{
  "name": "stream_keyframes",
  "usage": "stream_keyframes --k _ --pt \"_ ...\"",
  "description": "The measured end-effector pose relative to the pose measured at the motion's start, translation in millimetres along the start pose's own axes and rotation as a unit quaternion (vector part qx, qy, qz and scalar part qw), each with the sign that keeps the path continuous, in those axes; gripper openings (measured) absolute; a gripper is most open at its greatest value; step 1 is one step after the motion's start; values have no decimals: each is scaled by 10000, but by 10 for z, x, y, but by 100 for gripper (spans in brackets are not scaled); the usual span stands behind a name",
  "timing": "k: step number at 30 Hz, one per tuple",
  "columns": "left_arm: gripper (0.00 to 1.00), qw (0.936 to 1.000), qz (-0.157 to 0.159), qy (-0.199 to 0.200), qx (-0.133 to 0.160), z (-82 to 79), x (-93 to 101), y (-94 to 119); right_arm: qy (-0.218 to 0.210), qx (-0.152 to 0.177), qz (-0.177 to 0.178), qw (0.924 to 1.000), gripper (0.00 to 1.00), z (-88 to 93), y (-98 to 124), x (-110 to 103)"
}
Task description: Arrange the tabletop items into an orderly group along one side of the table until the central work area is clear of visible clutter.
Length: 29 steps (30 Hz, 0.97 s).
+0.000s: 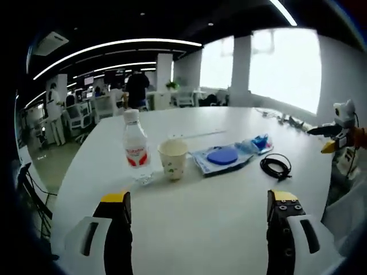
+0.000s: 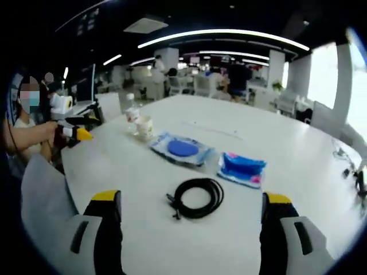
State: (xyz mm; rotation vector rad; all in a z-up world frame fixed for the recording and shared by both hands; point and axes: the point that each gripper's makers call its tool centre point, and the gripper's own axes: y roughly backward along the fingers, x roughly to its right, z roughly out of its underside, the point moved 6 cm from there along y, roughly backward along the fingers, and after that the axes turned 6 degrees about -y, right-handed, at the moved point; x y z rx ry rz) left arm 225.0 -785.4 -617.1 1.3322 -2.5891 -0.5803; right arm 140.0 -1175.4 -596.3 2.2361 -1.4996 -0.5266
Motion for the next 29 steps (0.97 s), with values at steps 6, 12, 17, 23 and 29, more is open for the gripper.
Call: stream_keyframes --k 6,12,17,23,29 --pt "98 10000 35 33 47 -34 40 148 -76 185 16 9998 100 -29 141 -38" --pt "98 9997 50 -208 -70 -34 102 249 -74 177 81 9998 100 37 281 -70" --pt "98 9995 22 -324 -46 -54 142 321 -7 127 117 9998 100 92 350 -84" --pt "97 9996 4 -263 -29 -54 159 354 117 -7 116 9999 100 150 355 -112" --pt "98 9996 -87 -281 40 -62 166 381 59 -19 78 10000 100 182 343 -136"
